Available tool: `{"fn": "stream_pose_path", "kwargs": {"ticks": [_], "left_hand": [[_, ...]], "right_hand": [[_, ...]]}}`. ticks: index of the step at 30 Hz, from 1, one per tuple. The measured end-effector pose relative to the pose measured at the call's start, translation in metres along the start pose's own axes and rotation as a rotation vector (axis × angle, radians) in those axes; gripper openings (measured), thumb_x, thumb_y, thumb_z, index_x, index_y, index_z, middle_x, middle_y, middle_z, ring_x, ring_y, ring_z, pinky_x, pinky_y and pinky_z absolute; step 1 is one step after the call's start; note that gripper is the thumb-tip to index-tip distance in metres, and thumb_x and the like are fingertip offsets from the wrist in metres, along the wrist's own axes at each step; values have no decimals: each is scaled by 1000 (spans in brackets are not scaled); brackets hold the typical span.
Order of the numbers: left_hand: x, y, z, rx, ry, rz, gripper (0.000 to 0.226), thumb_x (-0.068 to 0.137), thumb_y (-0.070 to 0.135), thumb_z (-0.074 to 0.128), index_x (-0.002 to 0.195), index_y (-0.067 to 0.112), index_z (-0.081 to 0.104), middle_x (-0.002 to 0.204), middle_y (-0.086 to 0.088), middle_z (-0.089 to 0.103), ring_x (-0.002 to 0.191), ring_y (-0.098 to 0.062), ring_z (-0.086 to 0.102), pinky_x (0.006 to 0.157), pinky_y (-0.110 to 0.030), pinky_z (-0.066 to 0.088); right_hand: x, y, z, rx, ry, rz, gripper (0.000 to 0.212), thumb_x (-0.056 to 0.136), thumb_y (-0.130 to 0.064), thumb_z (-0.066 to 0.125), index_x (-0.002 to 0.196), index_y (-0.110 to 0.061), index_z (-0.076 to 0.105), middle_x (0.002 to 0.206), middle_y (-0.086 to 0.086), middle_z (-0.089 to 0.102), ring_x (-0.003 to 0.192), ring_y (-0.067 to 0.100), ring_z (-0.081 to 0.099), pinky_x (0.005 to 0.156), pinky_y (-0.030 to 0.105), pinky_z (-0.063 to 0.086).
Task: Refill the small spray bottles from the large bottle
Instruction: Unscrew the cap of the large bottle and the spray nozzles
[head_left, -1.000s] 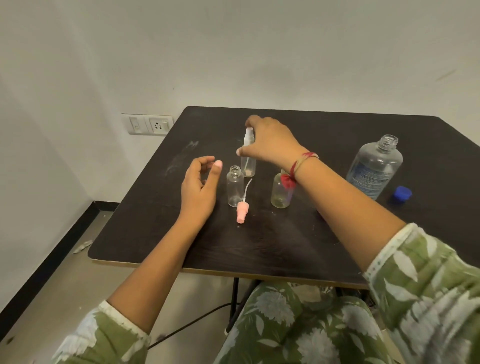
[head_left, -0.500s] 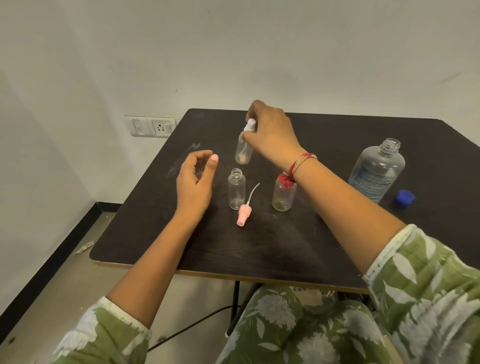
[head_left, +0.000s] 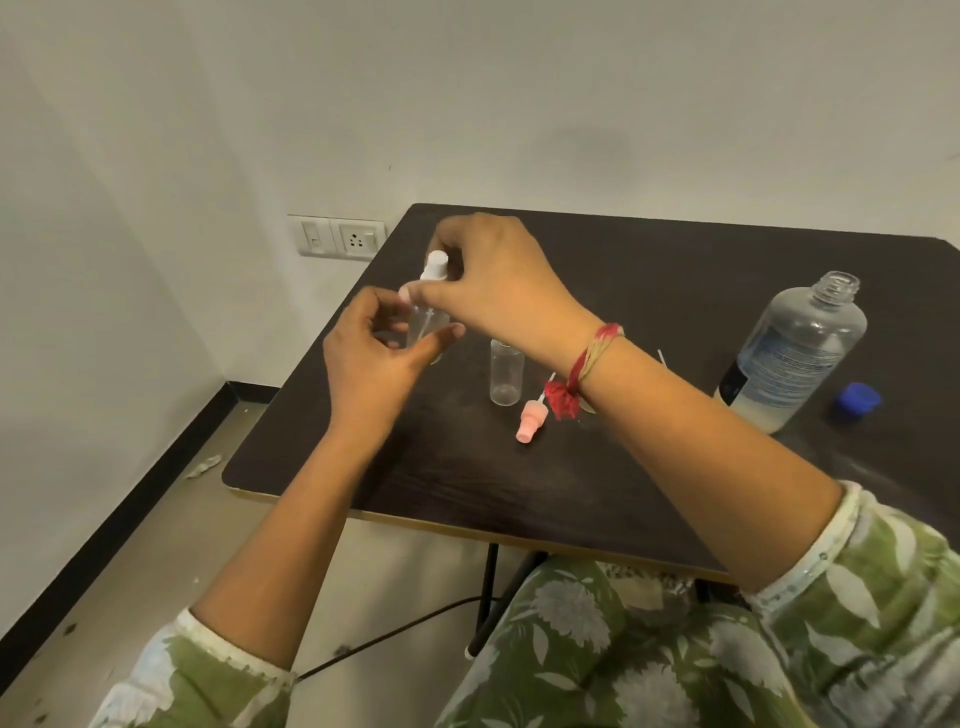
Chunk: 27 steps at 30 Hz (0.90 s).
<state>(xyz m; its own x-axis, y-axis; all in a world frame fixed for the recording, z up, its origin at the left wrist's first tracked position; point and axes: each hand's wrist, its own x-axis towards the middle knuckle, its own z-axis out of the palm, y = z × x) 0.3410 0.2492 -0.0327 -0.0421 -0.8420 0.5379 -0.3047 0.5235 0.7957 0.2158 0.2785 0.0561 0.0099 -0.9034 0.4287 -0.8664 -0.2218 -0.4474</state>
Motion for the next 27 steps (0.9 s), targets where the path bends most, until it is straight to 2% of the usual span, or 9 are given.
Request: {"fn": "stream_pose_path", "kwargs": {"ticks": [4, 7, 9, 11, 17, 20, 23, 25, 27], "left_hand": [[-4, -4, -4, 77, -57, 45, 32, 71, 45, 78, 86, 24, 57, 75, 11, 61, 71, -9, 62, 65, -20, 51], [-5, -8, -9, 86, -127, 45, 31, 74, 44, 78, 91, 23, 63, 76, 9, 65, 73, -7, 64, 67, -14, 52], [-5, -12, -12, 78, -171, 33, 30, 75, 41, 79, 95, 23, 66, 79, 10, 67, 76, -5, 65, 70, -14, 52], [-6, -16, -14, 69, -198, 10, 31, 75, 38, 78, 99, 23, 67, 81, 12, 67, 79, -3, 65, 71, -12, 52], [-10, -24, -13, 33, -207, -8, 30, 79, 36, 75, 103, 20, 67, 84, 11, 67, 78, -3, 64, 70, -12, 51], [-11, -25, -12, -78, -185, -50, 22, 83, 26, 72, 103, 19, 67, 84, 9, 68, 77, -3, 64, 70, -13, 50], [-11, -26, -13, -98, -176, -47, 25, 85, 28, 71, 108, 21, 66, 91, 7, 70, 86, -8, 66, 77, -17, 53], [-9, -22, -15, -91, -167, -45, 26, 84, 29, 72, 108, 23, 65, 91, 7, 70, 86, -4, 66, 77, -14, 52], [-9, -18, -15, -58, -165, -34, 25, 83, 29, 73, 106, 22, 64, 88, 11, 68, 85, 1, 65, 76, -10, 50]], "right_hand": [[2, -4, 6, -123, -16, 0, 30, 77, -41, 72, 80, -20, 51, 89, 0, 61, 83, 14, 53, 53, 17, 29], [6, -4, 10, -118, -19, 8, 23, 78, -37, 71, 78, -21, 55, 96, 0, 65, 94, 17, 58, 62, 20, 31], [6, -2, 12, -69, -33, 26, 20, 77, -35, 72, 73, -21, 58, 88, -4, 61, 90, 14, 57, 68, 22, 33], [6, -1, 15, -34, -57, 29, 17, 76, -33, 73, 74, -22, 59, 84, -9, 58, 84, 12, 55, 64, 22, 34], [9, 0, 16, 23, -121, 5, 24, 75, -30, 73, 88, -23, 54, 88, -14, 50, 79, 4, 44, 54, 8, 26], [11, -5, 11, 125, -218, 9, 26, 74, -22, 76, 92, -21, 57, 76, -18, 45, 65, -1, 43, 50, 7, 31], [14, -7, 4, 186, -325, -27, 26, 73, -12, 75, 95, -19, 62, 86, -11, 57, 68, 1, 49, 59, 9, 39], [16, -8, 0, 184, -346, -46, 37, 74, -16, 75, 107, -22, 59, 101, -7, 58, 76, 2, 52, 66, 15, 45], [15, -9, -3, 90, -278, -56, 46, 74, -36, 76, 113, -22, 55, 105, -5, 55, 81, 5, 51, 69, 19, 45]]}}
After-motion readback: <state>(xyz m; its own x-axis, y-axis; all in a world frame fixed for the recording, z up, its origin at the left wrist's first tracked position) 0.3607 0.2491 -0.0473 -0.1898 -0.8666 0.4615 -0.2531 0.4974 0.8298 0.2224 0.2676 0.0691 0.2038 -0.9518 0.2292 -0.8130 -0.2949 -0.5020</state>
